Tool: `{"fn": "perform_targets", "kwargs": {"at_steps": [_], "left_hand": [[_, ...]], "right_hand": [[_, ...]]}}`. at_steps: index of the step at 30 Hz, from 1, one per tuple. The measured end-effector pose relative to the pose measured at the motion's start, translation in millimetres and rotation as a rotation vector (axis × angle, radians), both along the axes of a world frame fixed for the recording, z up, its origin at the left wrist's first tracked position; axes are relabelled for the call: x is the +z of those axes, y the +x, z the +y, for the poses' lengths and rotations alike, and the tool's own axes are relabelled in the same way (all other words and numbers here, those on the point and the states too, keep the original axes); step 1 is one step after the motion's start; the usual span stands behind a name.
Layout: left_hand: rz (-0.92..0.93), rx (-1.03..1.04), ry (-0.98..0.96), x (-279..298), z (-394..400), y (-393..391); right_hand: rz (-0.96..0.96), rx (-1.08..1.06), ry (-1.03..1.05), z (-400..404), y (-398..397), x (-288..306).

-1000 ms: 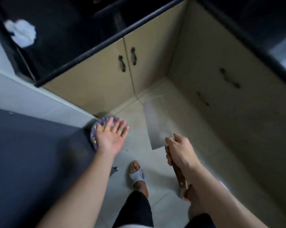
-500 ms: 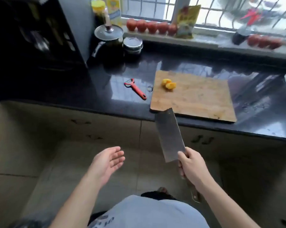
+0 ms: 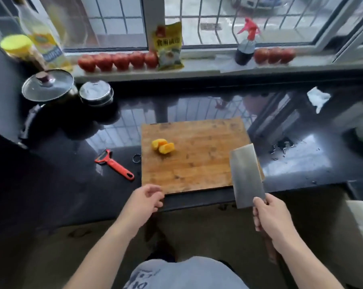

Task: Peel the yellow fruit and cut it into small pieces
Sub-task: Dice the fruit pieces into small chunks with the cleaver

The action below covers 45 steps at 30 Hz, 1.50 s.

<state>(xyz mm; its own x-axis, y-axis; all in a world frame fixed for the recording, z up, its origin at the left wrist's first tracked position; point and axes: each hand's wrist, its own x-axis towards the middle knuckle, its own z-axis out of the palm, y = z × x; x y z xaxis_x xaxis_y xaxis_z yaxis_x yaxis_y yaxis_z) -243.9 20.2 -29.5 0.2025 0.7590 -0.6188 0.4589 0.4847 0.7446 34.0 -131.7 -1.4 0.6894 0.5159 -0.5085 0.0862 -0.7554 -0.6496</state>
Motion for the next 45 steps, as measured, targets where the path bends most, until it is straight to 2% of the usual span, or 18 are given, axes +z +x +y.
{"fn": "perform_targets", "kwargs": {"at_steps": [5,8,10,13,15,18,23,27,29,31,34,36,38,42,45], "left_hand": [[0.291,-0.406,0.407,-7.3,83.1,39.2],[0.581,-0.626,0.862,-15.5,118.2,61.3],[0.78,-0.908,1.039,-22.5,140.1,71.4],[0.952,-1.463,1.101,-25.2,178.0,82.0],[0.981,-1.652,1.107,-20.9,194.1,87.4],[0.976,-1.741,1.143,-25.8,203.9,97.6],[0.748,-1.817,1.314,-34.6,214.9,109.1],[0.681,-1.747,1.29,-33.2,212.7,119.8],[0.723,-1.623,1.186,-30.8,194.4,134.5],[0.779,-1.413,0.958,-28.2,164.0,153.2],[0.813,-0.963,0.636,-30.8,122.2,168.1],[0.739,-0.683,0.415,-37.1,109.2,165.8],[0.623,-0.509,0.247,-45.4,102.1,158.0],[0.38,-0.347,0.139,-51.0,95.0,140.3],[0.267,-0.212,0.061,-56.5,99.4,125.8]], "right_hand": [[-0.08,-0.102,0.021,46.5,10.8,-5.1],[-0.093,-0.12,0.009,58.6,19.0,-4.0],[-0.073,-0.106,0.0,61.2,27.3,-4.5],[-0.099,-0.03,-0.046,75.1,51.0,-4.6],[-0.132,0.022,-0.089,88.7,73.3,-5.3],[-0.166,0.108,-0.132,109.4,101.1,-5.6],[-0.177,0.183,-0.153,131.1,123.9,-7.0],[-0.154,0.194,-0.163,136.0,128.6,-8.9],[-0.145,0.185,-0.165,135.9,126.4,-9.2],[-0.137,0.185,-0.16,132.7,122.2,-9.3],[-0.126,0.211,-0.163,126.4,113.8,-10.1],[-0.102,0.232,-0.173,123.6,107.1,-13.1],[-0.077,0.244,-0.168,122.7,99.9,-16.1],[-0.063,0.295,-0.155,131.2,86.5,-16.5],[-0.112,0.374,-0.164,137.2,78.8,-16.4]]}}
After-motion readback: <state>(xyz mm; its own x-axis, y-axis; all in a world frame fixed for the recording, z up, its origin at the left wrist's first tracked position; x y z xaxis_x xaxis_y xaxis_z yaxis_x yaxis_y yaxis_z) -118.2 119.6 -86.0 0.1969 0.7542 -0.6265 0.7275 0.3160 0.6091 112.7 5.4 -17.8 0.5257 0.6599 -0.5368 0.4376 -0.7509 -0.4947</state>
